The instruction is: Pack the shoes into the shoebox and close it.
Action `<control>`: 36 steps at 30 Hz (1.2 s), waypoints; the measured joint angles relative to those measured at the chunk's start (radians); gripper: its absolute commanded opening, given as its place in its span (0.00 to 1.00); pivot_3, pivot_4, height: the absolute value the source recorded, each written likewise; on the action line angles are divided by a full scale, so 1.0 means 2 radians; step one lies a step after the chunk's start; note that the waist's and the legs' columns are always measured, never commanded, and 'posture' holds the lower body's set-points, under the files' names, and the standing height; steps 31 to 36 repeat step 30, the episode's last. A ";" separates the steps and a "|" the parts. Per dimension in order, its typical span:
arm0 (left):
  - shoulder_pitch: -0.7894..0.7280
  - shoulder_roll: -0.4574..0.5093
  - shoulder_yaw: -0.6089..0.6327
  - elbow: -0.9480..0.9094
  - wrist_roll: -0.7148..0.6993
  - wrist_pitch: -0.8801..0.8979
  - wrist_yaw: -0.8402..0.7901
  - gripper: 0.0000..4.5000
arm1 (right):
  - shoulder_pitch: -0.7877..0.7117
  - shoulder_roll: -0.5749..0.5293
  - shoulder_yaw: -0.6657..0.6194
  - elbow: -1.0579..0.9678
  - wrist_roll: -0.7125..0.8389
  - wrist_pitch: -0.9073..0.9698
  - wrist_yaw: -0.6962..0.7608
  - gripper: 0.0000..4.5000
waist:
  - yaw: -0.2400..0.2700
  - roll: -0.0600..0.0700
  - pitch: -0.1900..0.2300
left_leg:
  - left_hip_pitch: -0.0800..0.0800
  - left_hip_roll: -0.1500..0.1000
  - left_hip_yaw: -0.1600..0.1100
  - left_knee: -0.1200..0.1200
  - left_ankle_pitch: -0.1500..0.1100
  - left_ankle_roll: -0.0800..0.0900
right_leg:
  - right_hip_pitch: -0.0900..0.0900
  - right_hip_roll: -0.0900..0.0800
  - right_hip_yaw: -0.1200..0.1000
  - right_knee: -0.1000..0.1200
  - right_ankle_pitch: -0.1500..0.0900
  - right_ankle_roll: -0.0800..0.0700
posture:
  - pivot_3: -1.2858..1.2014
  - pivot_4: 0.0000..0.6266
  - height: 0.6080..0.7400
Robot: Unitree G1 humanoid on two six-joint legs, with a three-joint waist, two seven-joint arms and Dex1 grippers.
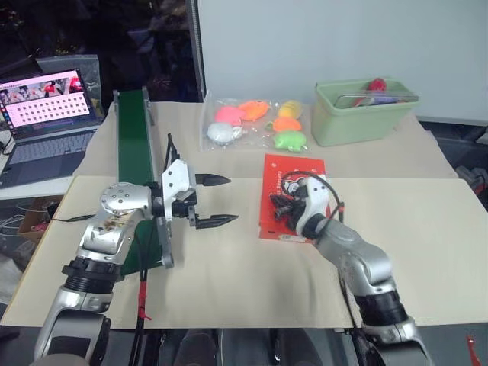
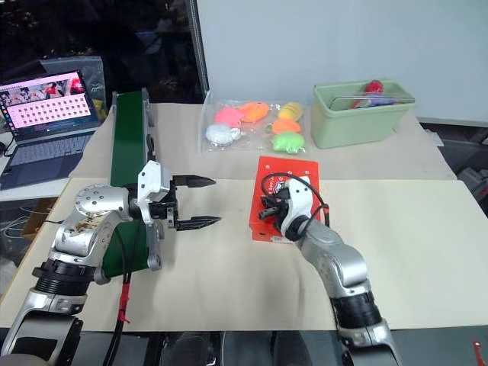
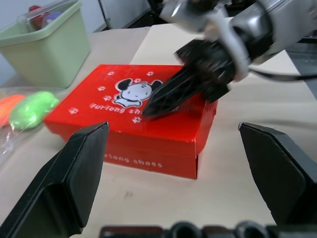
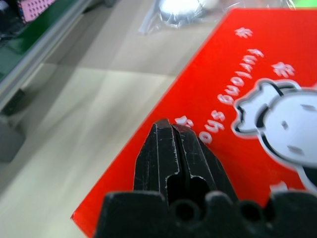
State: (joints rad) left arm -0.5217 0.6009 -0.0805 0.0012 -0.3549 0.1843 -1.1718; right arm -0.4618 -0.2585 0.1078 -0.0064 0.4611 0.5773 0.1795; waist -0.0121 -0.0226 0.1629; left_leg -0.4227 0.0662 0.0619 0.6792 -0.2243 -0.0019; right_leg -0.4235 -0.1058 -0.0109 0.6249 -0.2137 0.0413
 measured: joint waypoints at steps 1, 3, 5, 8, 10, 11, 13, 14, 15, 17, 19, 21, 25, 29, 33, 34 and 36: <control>0.002 0.000 0.000 -0.003 0.000 0.001 0.002 1.00 | -0.006 0.000 -0.001 0.010 -0.007 -0.005 0.003 0.01 | 0.000 0.000 0.000 | 0.000 0.000 0.000 0.000 0.000 0.000 | 0.000 0.000 0.000 0.000 0.000 0.000 | 0.52 0.24 0.92; 0.008 0.001 0.000 -0.010 0.000 0.006 0.005 1.00 | -0.015 0.002 -0.001 0.026 -0.019 -0.010 0.013 0.01 | 0.000 0.000 0.000 | 0.000 0.000 0.000 0.000 0.000 0.000 | 0.000 0.000 0.000 0.000 0.000 0.000 | 0.52 0.24 0.92; 0.011 0.001 0.000 -0.015 0.000 0.008 0.009 1.00 | -0.016 0.005 -0.002 0.029 -0.026 -0.011 0.019 0.01 | -0.001 0.000 0.000 | 0.000 0.000 0.000 0.000 0.000 0.000 | 0.000 0.000 0.000 0.000 0.000 0.000 | 0.52 0.24 0.92; 0.016 0.001 0.001 -0.025 0.000 0.014 0.016 1.00 | -0.014 0.006 -0.002 0.026 -0.033 -0.005 0.025 0.01 | -0.001 0.000 0.000 | 0.000 0.000 0.000 0.000 0.000 0.000 | 0.000 0.000 0.000 0.000 0.000 0.000 | 0.52 0.24 0.92; 0.023 0.001 0.005 -0.032 0.000 0.020 0.026 1.00 | -0.012 0.006 -0.002 0.019 -0.036 0.003 0.028 0.01 | -0.001 0.000 0.000 | 0.000 0.000 0.000 0.000 0.000 0.000 | 0.000 0.000 0.000 0.000 0.000 0.000 | 0.52 0.24 0.92; 0.027 0.001 0.007 -0.034 0.000 0.022 0.034 1.00 | -0.011 0.006 -0.003 0.015 -0.038 0.007 0.029 0.01 | 0.000 0.000 0.000 | 0.000 0.000 0.000 0.000 0.000 0.000 | 0.000 0.000 0.000 0.000 0.000 0.000 | 0.52 0.24 0.92; 0.032 -0.006 0.019 -0.037 0.000 0.042 0.065 1.00 | -0.009 0.006 -0.005 0.007 -0.041 0.018 0.028 0.01 | 0.000 0.000 0.000 | 0.000 0.000 0.000 0.000 0.000 0.000 | 0.000 0.000 0.000 0.000 0.000 0.000 | 0.52 0.24 0.92; 0.033 -0.015 0.029 -0.039 -0.001 0.056 0.090 1.00 | -0.006 0.006 -0.006 0.001 -0.043 0.021 0.028 0.01 | 0.001 0.000 0.000 | 0.000 0.000 0.000 0.000 0.000 0.000 | 0.000 0.000 0.000 0.000 0.000 0.000 | 0.52 0.24 0.92; 0.034 -0.027 0.040 -0.044 -0.002 0.069 0.118 1.00 | 0.000 0.008 -0.013 -0.009 -0.041 0.024 0.027 0.01 | 0.001 0.000 0.000 | 0.000 0.000 0.000 0.000 0.000 0.000 | 0.000 0.000 0.000 0.000 0.000 0.000 | 0.52 0.24 0.92; 0.047 -0.059 0.073 -0.064 -0.001 0.090 0.194 1.00 | 0.020 0.012 -0.049 -0.045 -0.010 0.042 0.021 0.01 | 0.003 0.000 0.000 | -0.001 0.000 0.000 0.000 0.000 0.000 | 0.000 0.000 0.000 0.000 0.000 0.000 | 0.52 0.24 0.92; 0.070 -0.086 0.114 -0.085 0.006 0.115 0.282 1.00 | 0.031 0.008 -0.123 -0.096 0.045 0.061 0.012 0.01 | 0.003 0.000 0.000 | -0.001 0.000 -0.001 0.000 0.000 0.000 | 0.000 0.000 0.000 0.001 0.000 0.001 | 0.52 0.24 0.92; 0.091 -0.098 0.141 -0.102 0.013 0.133 0.337 1.00 | 0.031 -0.019 -0.187 -0.138 0.083 0.073 0.007 0.01 | 0.004 0.000 0.000 | -0.001 0.000 -0.001 -0.001 0.000 0.000 | 0.000 0.000 -0.001 0.000 0.000 0.001 | 0.52 0.24 0.92; 0.124 -0.129 0.178 -0.126 0.019 0.155 0.419 1.00 | 0.051 -0.086 -0.253 -0.159 0.094 0.087 0.009 0.01 | 0.004 0.000 0.000 | 0.000 0.000 0.000 -0.001 0.000 0.000 | 0.000 0.000 -0.001 -0.001 0.000 0.001 | 0.52 0.24 0.92; 0.135 -0.160 0.202 -0.130 0.018 0.163 0.477 1.00 | 0.083 -0.130 -0.237 -0.128 0.037 0.071 0.006 0.01 | 0.004 0.000 0.000 | 0.001 0.000 0.000 0.000 0.000 0.000 | 0.001 0.000 0.000 0.000 0.000 0.000 | 0.52 0.24 0.92; 0.140 -0.161 0.207 -0.130 0.019 0.162 0.486 1.00 | 0.089 -0.138 -0.223 -0.110 0.005 0.058 0.001 0.01 | 0.002 -0.001 0.000 | 0.001 0.000 0.000 0.000 0.000 0.000 | 0.001 0.000 0.000 0.000 0.000 0.000 | 0.52 0.24 0.92; 0.140 -0.161 0.207 -0.130 0.019 0.162 0.486 1.00 | 0.089 -0.138 -0.223 -0.110 0.005 0.058 0.001 0.01 | 0.002 -0.001 0.000 | 0.001 0.000 0.000 0.000 0.000 0.000 | 0.001 0.000 0.000 0.000 0.000 0.000 | 0.52 0.24 0.92; 0.140 -0.161 0.207 -0.130 0.019 0.162 0.486 1.00 | 0.089 -0.138 -0.223 -0.110 0.005 0.058 0.001 0.01 | 0.002 -0.001 0.000 | 0.001 0.000 0.000 0.000 0.000 0.000 | 0.001 0.000 0.000 0.000 0.000 0.000 | 0.52 0.24 0.92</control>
